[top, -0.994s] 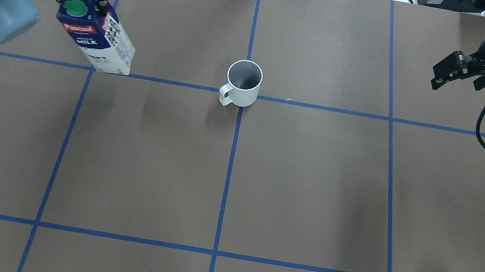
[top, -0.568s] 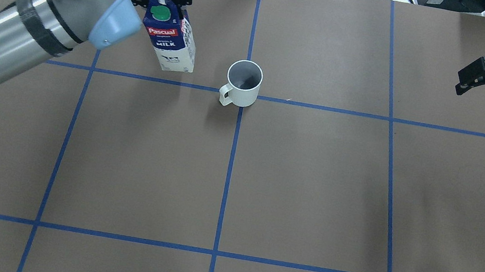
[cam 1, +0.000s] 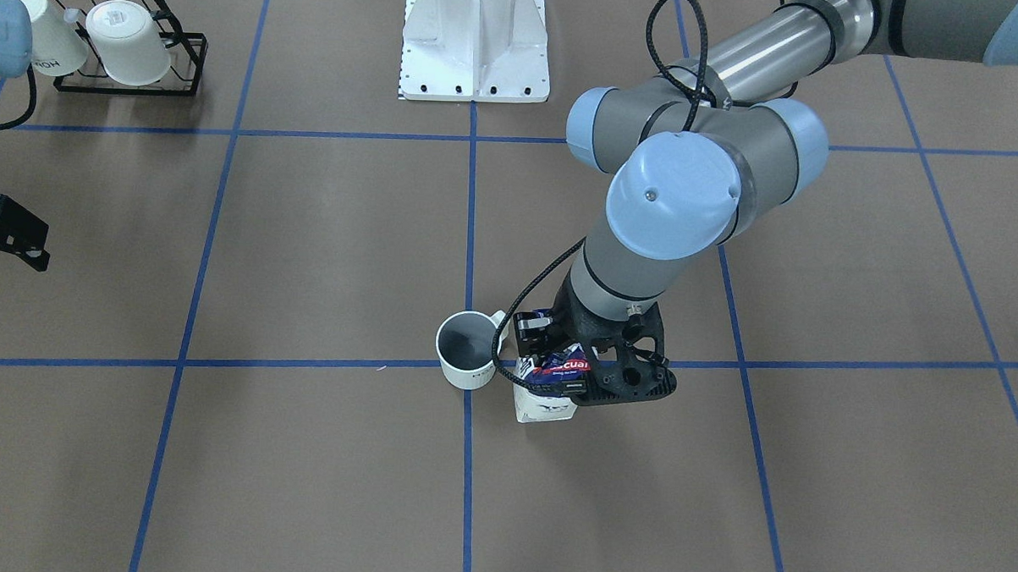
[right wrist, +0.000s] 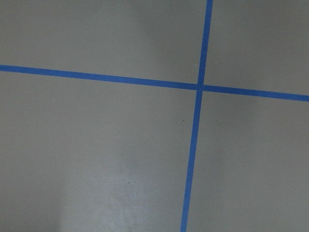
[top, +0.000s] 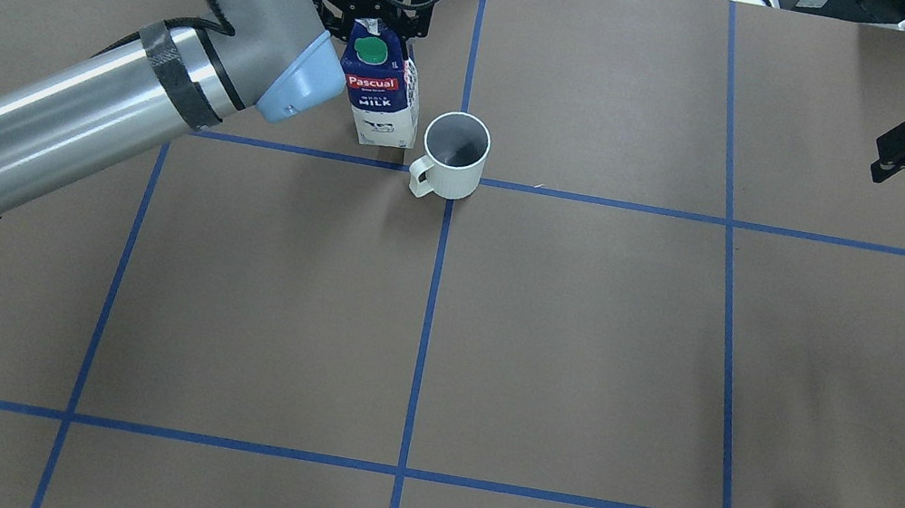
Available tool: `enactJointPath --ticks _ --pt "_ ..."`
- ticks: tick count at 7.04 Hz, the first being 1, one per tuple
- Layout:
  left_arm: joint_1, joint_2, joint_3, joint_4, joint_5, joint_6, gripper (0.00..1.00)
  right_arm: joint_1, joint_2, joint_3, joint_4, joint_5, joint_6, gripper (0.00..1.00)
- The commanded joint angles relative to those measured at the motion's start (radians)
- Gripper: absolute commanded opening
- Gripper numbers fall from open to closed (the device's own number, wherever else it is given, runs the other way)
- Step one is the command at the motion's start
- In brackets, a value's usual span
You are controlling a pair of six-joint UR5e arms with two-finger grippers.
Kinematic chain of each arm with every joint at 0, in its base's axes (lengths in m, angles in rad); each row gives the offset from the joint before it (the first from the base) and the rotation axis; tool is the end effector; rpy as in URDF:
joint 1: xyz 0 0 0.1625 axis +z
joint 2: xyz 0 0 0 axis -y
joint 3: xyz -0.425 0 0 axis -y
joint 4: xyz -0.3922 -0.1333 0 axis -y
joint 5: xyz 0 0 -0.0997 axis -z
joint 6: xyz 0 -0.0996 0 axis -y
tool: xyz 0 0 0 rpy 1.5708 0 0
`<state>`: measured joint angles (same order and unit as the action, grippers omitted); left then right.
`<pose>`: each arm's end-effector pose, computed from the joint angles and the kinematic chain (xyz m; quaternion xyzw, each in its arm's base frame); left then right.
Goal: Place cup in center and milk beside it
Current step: 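Carry the milk carton with the left gripper beside the mug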
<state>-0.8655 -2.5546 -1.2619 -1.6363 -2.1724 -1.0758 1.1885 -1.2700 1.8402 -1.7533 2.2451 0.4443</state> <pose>0.4529 -0.6507 0.1462 0.0026 0.4424 -0.0586 0.8949 -0.1496 -0.5626 0.3910 0.0361 -0.3703 -0.0350 0.9276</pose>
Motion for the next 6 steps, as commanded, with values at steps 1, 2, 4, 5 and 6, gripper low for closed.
enactJointPath --ticks 1,2,4,5,6 --pt "0.017 -0.003 0.010 -0.028 0.006 -0.003 0.00 0.000 0.000 -0.001 0.000 -0.001 0.001 1.00" --pt "0.016 -0.009 0.018 -0.034 0.006 -0.003 0.00 0.000 0.000 0.001 0.000 0.001 0.001 1.00" --pt "0.020 -0.009 0.018 -0.057 0.052 -0.001 0.98 -0.001 0.000 -0.001 0.000 -0.001 0.001 1.00" --pt "0.034 -0.006 0.019 -0.066 0.077 -0.006 0.98 -0.001 0.000 -0.001 0.000 -0.001 0.001 1.00" --pt "0.034 -0.009 0.015 -0.066 0.077 -0.039 0.98 -0.001 0.001 -0.001 0.000 -0.001 0.001 1.00"
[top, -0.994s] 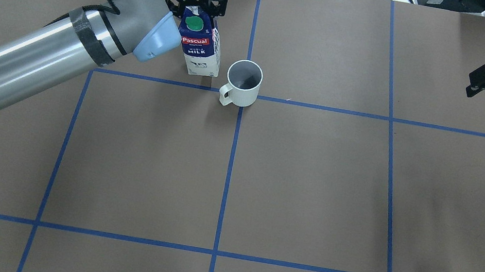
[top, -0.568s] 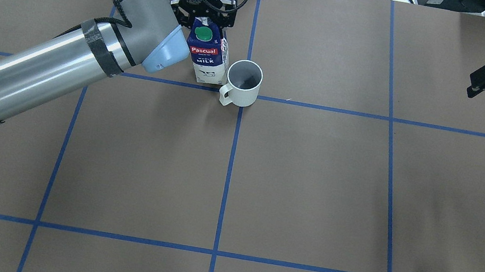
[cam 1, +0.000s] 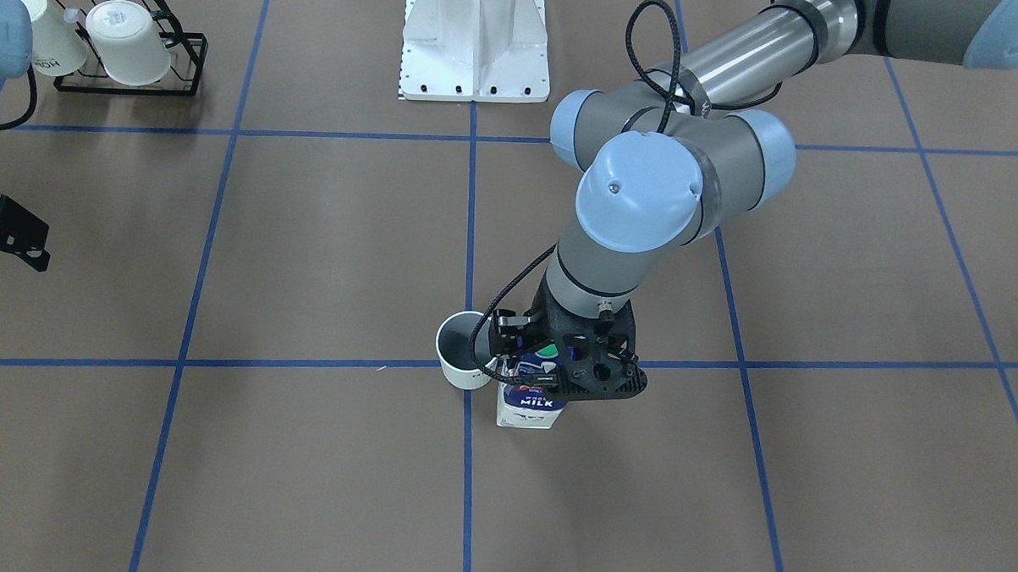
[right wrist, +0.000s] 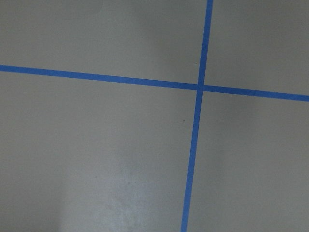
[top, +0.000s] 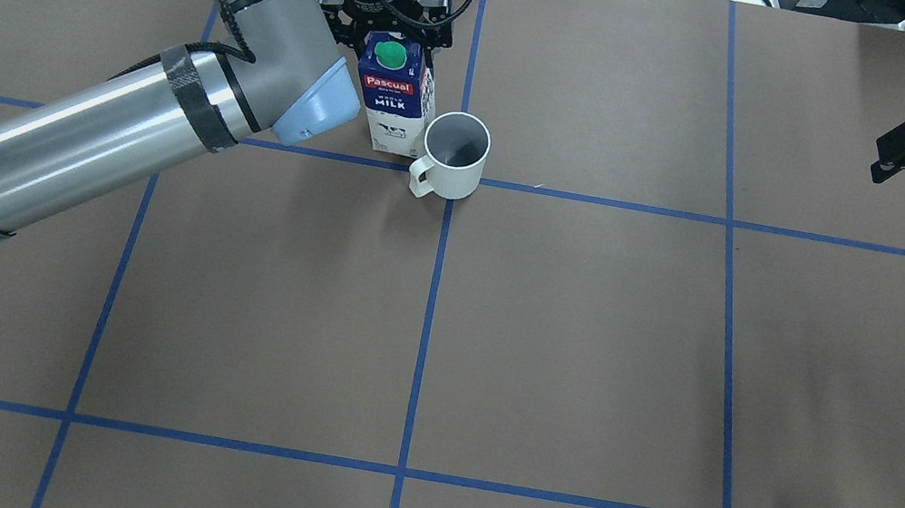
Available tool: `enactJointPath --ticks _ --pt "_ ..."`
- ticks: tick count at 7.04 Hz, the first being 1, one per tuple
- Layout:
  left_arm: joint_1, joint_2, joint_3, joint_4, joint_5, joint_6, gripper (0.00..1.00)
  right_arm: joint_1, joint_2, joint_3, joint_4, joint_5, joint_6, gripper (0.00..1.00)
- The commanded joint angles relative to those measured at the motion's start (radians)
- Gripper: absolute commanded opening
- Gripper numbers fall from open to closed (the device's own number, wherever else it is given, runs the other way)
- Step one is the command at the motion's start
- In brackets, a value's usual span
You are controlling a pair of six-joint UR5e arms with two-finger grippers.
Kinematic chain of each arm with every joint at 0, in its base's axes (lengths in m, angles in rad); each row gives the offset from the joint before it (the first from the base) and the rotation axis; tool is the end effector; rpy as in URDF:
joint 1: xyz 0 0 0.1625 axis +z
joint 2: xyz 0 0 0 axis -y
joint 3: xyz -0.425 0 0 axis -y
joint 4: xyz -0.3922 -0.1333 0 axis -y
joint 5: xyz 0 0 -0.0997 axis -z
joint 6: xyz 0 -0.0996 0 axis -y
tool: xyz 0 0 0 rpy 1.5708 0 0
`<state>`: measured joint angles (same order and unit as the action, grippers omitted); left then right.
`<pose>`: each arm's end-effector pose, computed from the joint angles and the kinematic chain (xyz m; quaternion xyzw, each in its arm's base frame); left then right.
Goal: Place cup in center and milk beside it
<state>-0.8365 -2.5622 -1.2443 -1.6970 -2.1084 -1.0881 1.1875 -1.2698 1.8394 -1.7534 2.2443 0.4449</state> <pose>0.4718 -0.6454 0.1425 0.0340 0.4437 -0.0558 0.8938 -0.1501 -0.5627 0.3913 0.0357 -0.3699 -0.0350 0.9277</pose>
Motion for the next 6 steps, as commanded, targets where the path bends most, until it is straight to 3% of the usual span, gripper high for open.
enactJointPath --ticks 1,3,4,6 --pt "0.001 0.000 -0.026 -0.001 0.013 -0.039 0.98 0.000 0.003 -0.002 0.000 0.001 -0.002 1.00" --pt "-0.044 0.069 -0.197 0.071 0.004 -0.039 0.98 0.010 0.004 0.000 0.000 0.001 -0.002 1.00" --pt "-0.082 0.186 -0.374 0.142 0.001 -0.023 0.98 0.029 0.001 0.000 -0.002 0.003 -0.005 1.00" --pt "-0.143 0.427 -0.638 0.235 -0.007 0.193 0.98 0.105 -0.046 0.012 0.003 0.012 -0.037 1.00"
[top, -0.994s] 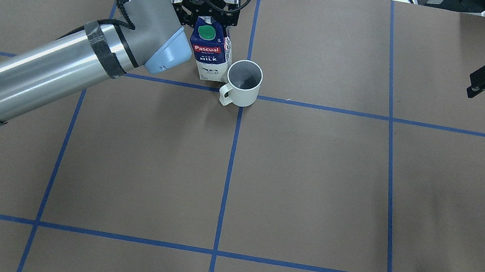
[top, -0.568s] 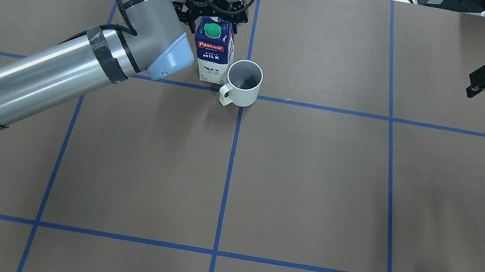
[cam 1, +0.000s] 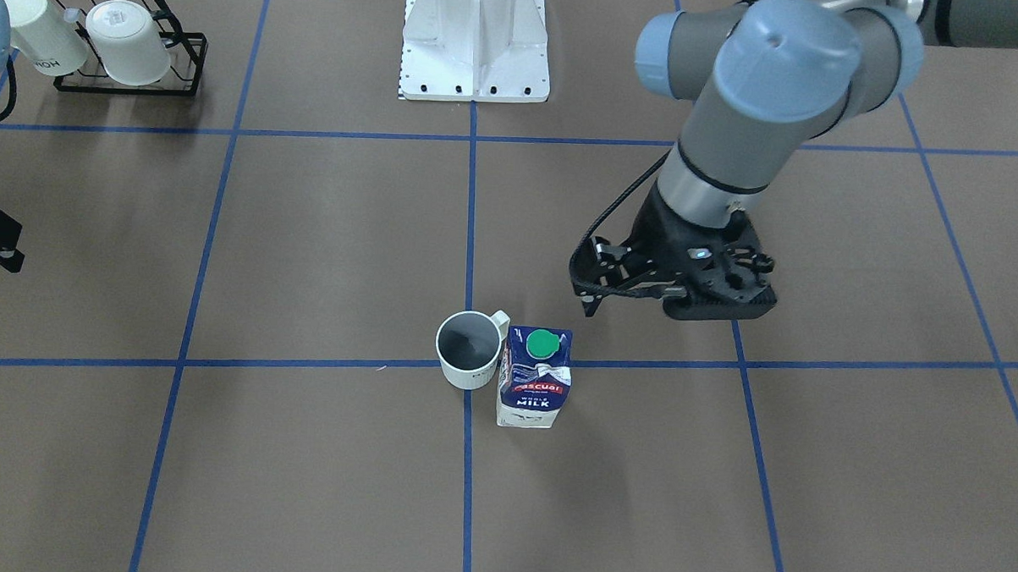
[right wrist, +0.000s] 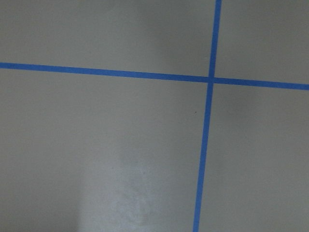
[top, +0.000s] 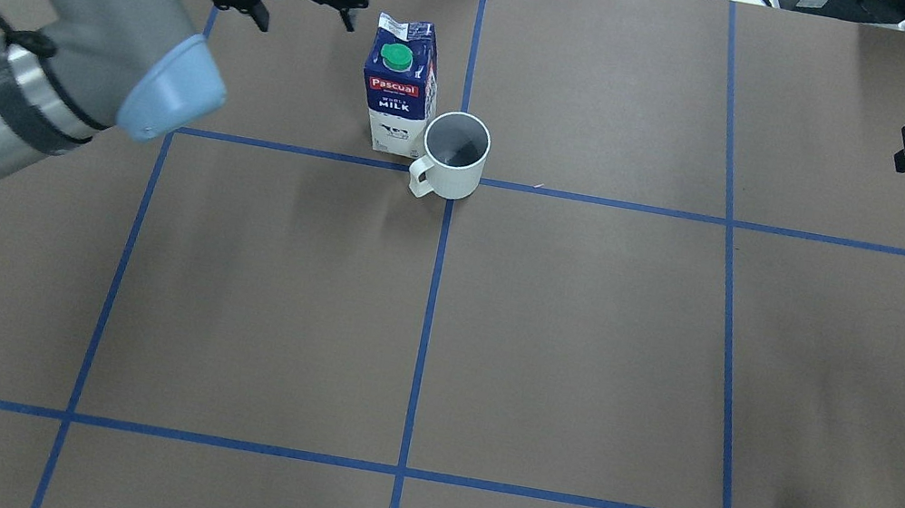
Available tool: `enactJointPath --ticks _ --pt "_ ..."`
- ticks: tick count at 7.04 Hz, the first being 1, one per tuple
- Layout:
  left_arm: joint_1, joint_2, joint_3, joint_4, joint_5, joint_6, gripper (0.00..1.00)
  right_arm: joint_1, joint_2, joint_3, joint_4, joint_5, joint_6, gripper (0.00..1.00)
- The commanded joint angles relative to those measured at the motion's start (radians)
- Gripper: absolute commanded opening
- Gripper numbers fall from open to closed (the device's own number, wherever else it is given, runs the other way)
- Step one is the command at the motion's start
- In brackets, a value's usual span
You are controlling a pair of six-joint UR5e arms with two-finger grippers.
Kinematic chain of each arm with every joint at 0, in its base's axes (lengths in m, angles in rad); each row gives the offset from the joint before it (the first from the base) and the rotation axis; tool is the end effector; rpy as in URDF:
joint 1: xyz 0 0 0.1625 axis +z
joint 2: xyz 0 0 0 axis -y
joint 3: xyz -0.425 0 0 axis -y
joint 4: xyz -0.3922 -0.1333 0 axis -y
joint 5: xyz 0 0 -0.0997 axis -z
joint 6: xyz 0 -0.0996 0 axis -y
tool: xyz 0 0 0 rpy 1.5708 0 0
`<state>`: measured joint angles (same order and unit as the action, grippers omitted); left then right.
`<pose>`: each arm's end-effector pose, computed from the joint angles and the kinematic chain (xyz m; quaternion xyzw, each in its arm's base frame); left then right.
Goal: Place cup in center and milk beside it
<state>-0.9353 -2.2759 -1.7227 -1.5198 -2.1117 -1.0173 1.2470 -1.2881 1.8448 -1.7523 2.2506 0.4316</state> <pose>0.3275 -0.5821 0.1769 0.0753 0.4445 -0.0653 0.8902 -0.1152 -0.5654 0.3989 0.0426 -0.3693 -0.0122 0.9283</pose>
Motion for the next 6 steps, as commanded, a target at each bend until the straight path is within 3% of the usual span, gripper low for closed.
enactJointPath --ticks 1,3,4,6 --pt "-0.093 0.242 -0.220 0.069 -0.016 0.213 0.98 0.098 -0.057 0.019 0.002 0.012 -0.045 1.00" --pt "-0.276 0.442 -0.241 0.063 -0.138 0.563 0.98 0.167 -0.170 0.077 0.007 0.012 -0.118 1.00" --pt "-0.343 0.522 -0.236 0.064 -0.139 0.721 0.98 0.207 -0.215 0.089 0.005 0.024 -0.234 1.00" --pt "-0.484 0.672 -0.233 0.073 -0.143 0.970 0.98 0.242 -0.295 0.116 0.007 0.067 -0.263 1.00"
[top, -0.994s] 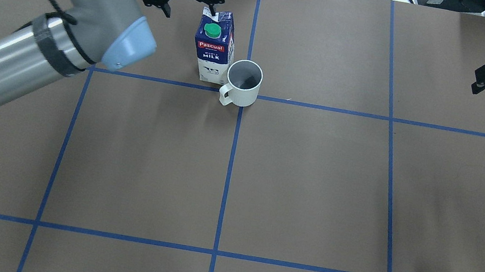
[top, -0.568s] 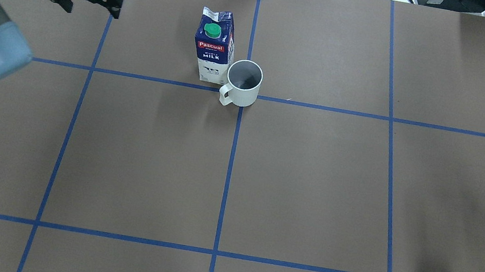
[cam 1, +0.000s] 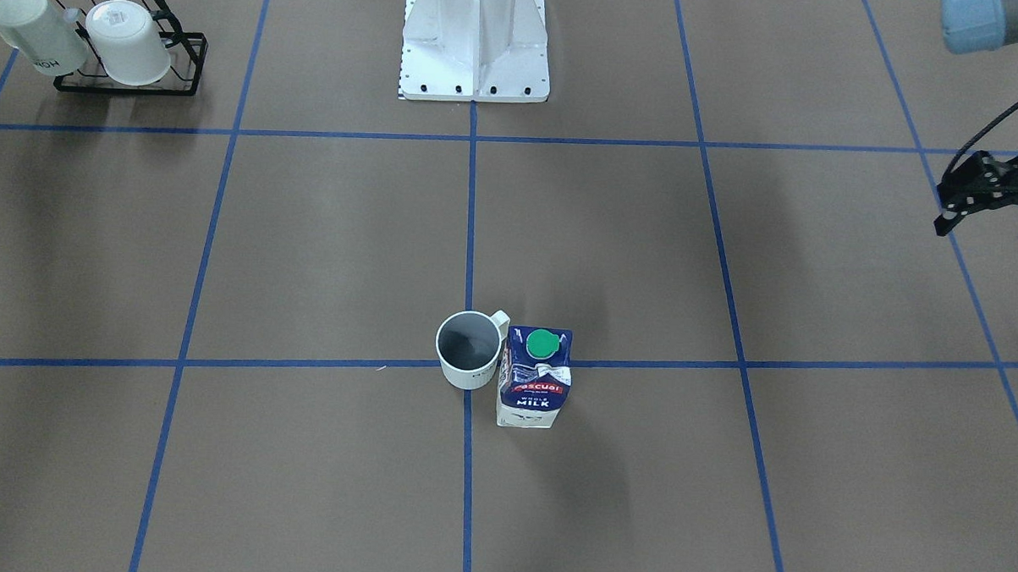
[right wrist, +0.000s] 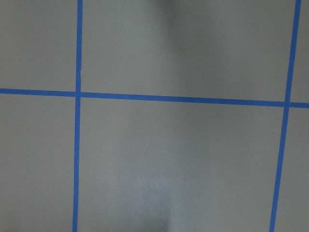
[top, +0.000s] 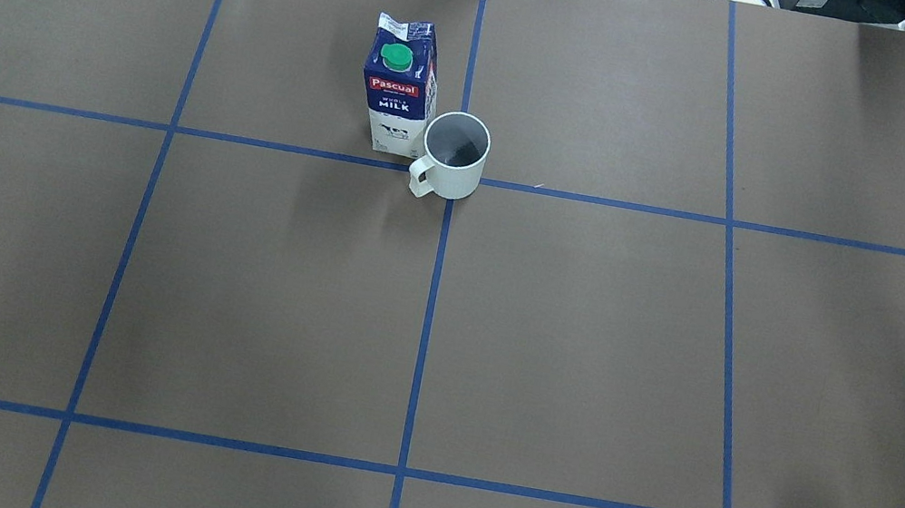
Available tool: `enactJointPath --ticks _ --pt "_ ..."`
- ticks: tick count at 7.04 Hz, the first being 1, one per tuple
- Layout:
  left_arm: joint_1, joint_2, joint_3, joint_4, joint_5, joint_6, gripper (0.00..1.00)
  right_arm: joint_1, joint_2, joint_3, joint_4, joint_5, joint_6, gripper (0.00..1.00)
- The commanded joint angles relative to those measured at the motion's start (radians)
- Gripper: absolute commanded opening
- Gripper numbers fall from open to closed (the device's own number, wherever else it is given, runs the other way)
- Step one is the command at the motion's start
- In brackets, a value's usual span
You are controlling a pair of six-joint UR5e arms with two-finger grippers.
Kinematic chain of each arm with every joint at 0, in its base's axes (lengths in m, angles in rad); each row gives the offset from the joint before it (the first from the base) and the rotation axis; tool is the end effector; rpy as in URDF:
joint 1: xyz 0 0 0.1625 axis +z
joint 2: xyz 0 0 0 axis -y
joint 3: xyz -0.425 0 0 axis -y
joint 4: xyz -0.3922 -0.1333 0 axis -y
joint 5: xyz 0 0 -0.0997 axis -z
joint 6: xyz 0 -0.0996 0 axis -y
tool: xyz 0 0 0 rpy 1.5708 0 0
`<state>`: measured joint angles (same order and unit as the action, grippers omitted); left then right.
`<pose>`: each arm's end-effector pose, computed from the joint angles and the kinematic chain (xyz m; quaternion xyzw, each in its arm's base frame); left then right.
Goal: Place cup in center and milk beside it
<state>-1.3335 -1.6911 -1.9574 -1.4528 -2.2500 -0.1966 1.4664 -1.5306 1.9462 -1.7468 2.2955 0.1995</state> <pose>0.0524 -0.5177 0.4279 0.1076 0.3584 0.0832 0.9236 0.0158 -0.4948 0.4776 0.0572 -0.3648 0.0018 0.9293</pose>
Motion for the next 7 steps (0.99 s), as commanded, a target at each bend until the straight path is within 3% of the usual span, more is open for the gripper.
enactJointPath --ticks 1,2,7 --pt "-0.123 0.093 0.026 0.066 -0.063 0.152 0.98 0.023 -0.068 0.017 0.001 0.013 -0.034 1.00" --pt "-0.124 0.093 0.034 0.118 -0.103 0.152 0.98 0.023 -0.084 0.019 0.001 0.016 -0.035 1.00" --pt "-0.119 0.079 -0.008 0.092 -0.117 -0.025 0.98 -0.056 -0.077 0.033 0.010 0.024 -0.035 1.00"
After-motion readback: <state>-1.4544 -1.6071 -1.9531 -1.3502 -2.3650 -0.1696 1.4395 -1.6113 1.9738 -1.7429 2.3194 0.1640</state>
